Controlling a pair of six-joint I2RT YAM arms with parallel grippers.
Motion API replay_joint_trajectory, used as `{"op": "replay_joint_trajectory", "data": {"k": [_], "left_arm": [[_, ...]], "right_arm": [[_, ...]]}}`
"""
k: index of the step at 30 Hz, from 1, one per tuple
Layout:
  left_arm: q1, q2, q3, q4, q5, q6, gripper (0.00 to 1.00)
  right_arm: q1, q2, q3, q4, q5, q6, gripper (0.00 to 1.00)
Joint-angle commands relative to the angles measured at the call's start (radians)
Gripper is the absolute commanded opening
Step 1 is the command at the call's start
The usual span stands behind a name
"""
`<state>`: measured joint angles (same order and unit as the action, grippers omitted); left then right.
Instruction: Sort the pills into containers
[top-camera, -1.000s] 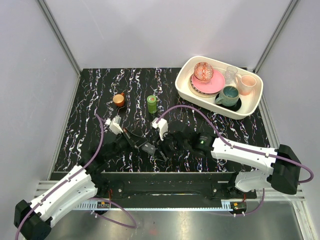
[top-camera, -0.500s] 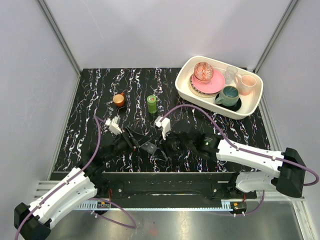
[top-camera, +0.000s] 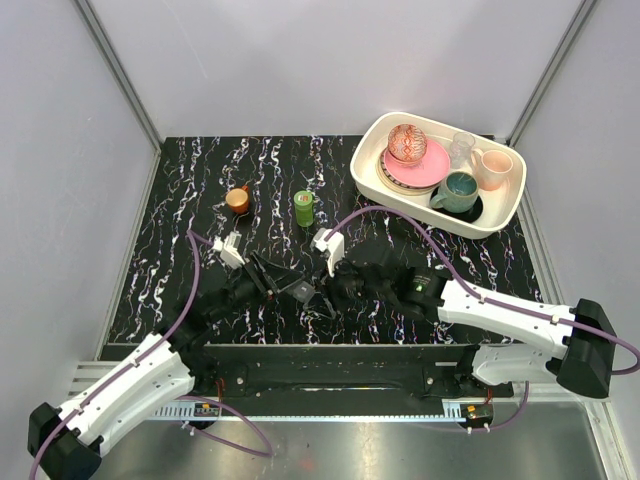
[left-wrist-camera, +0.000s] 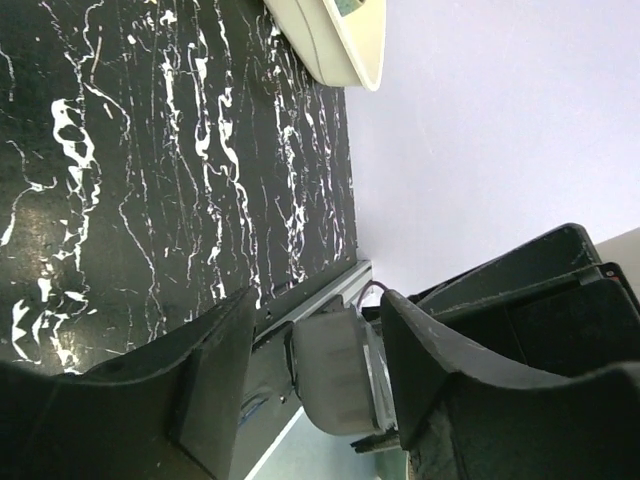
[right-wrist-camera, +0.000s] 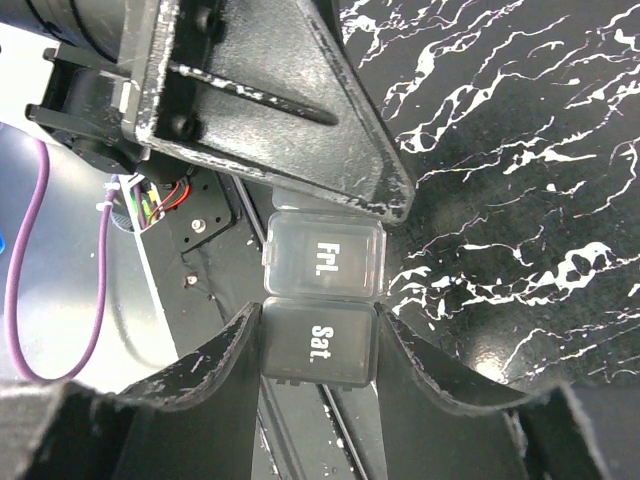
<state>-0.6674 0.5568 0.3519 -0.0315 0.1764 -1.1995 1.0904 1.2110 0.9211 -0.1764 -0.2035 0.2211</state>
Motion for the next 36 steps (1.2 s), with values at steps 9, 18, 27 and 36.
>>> {"op": "replay_joint_trajectory", "data": {"k": [9,18,27,36], "left_arm": [[-0.023,0.009,0.029,0.123,0.046,-0.057,0.51],[-0.032,0.011,0.021,0.133,0.038,-0.057,0.28],[-0.034,0.018,0.019,0.137,0.037,-0.057,0.06],[-0.037,-0.006,0.009,0.137,0.038,-0.055,0.00]], "right_arm": [[0.000,-0.010,-0.004,0.106,0.159,-0.014,0.17],[0.002,-0.007,-0.007,0.106,0.119,-0.015,0.18],[0.000,-0.011,-0.011,0.106,0.047,-0.014,0.20],[0.000,-0.065,-0.030,0.127,0.044,0.018,0.29]]}}
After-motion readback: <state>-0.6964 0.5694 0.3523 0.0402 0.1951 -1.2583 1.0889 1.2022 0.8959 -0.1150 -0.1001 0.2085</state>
